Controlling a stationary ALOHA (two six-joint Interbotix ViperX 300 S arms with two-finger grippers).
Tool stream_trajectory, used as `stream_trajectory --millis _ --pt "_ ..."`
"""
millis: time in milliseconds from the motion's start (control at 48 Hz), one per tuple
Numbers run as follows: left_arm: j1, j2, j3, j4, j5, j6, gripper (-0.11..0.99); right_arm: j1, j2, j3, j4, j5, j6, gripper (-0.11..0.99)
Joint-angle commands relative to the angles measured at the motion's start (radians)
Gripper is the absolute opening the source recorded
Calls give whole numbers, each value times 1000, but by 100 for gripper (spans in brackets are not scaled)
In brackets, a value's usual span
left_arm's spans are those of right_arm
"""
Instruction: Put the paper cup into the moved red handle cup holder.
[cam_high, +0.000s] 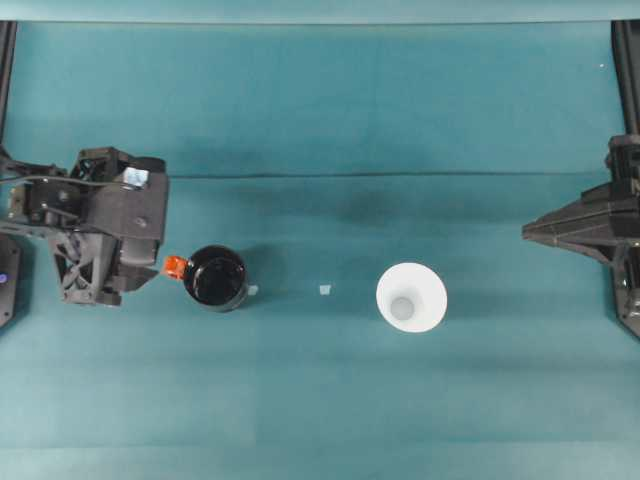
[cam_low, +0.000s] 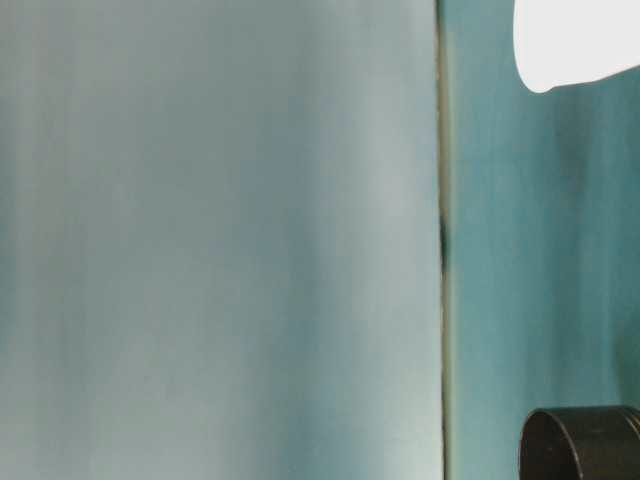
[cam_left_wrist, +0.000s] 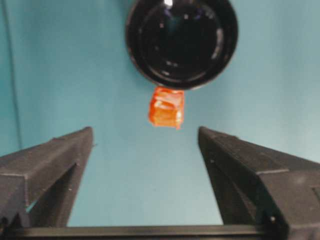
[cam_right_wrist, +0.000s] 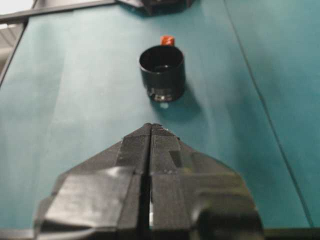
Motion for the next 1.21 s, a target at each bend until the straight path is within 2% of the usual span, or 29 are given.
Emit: stream_trajectory --millis 0,500,521,542,562,583,667,687,729,937,979,1166,1187 --pt "-3 23 -9 2 -20 2 94 -2 6 -23 3 -5 8 -11" --pt "-6 201 37 5 -183 0 94 -2 6 -20 3 -5 8 -11" --pt "-6 204 37 2 -184 0 94 -2 6 -20 3 -5 8 -11" --pt "-6 206 37 5 -187 0 94 -2 6 -20 3 -5 8 -11" --pt "-6 209 37 2 -190 2 94 -2 6 -20 3 -5 9 -11" --pt "-8 212 37 5 -192 2 94 -2 6 -18 3 -5 8 -11" --pt "-8 218 37 2 -195 2 94 -2 6 -20 3 -6 8 -11" --pt "-6 219 37 5 -195 2 94 -2 6 -20 3 -5 8 -11" --pt "-8 219 37 2 -195 2 94 -2 6 -20 3 -5 8 -11" --pt "-6 229 54 5 -201 0 94 -2 6 -18 3 -5 8 -11" --pt "-6 230 58 2 -209 0 94 -2 6 -18 3 -6 8 -11" --pt "-6 239 72 5 -249 -2 94 -2 6 -18 3 -5 8 -11" --pt "-6 239 71 2 -250 0 94 -2 6 -18 3 -5 8 -11"
